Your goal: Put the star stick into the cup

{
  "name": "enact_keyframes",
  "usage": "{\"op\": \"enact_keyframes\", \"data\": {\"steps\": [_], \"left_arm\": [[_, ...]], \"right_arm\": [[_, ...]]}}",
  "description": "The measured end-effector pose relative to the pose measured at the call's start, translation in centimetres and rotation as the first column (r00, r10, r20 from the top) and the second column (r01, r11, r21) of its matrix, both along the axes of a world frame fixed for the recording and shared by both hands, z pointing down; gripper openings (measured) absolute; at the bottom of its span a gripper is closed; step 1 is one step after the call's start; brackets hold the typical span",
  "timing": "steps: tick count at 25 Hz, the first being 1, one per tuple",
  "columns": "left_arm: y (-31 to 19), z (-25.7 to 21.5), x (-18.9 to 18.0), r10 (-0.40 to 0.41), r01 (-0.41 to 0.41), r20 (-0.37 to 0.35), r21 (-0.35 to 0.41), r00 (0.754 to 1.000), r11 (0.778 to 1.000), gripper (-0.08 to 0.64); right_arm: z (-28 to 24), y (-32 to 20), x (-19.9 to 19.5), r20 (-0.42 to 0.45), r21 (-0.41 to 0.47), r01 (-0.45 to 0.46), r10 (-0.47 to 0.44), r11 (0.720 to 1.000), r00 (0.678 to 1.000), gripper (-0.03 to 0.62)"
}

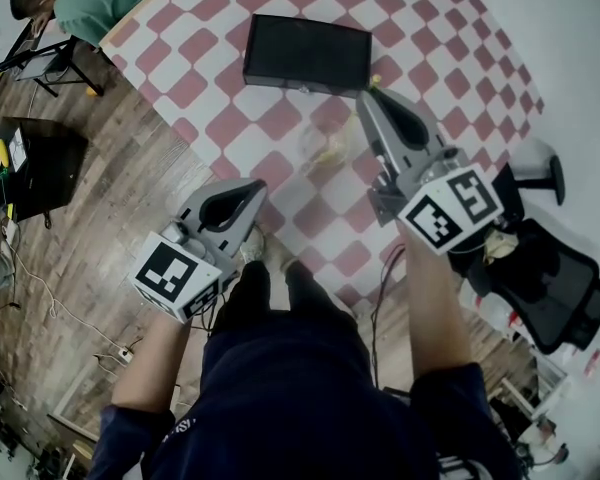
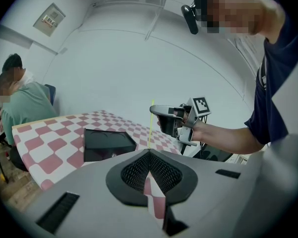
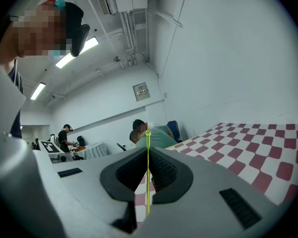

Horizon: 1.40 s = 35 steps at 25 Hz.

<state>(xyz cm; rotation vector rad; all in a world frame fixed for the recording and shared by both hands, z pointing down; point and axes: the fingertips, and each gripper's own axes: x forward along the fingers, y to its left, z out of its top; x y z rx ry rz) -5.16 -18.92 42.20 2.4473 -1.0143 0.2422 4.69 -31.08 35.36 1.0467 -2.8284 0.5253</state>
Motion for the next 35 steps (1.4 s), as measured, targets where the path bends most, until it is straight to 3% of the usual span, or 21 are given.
{"op": "enact_keyframes", "data": {"steps": [21,35], "left_arm": [[-0.5,3.8,-0.5,-0.022,0.022,0.000,-0.087,1.000,0.996,0.031],[-0.5,3.4,-3.1,-0.058,0.058,0.007,-0.058,0.998,0.997,0.031]], "right_arm": [[7.7,-0.4,-1.8,-0.157,-0.037,0.065,-0.070,0.997,0.985,0.023],[10.1,-2.3,-3.1,-0.172,-0.087,0.031,-0.046,0.996,0.984,0.025]]}}
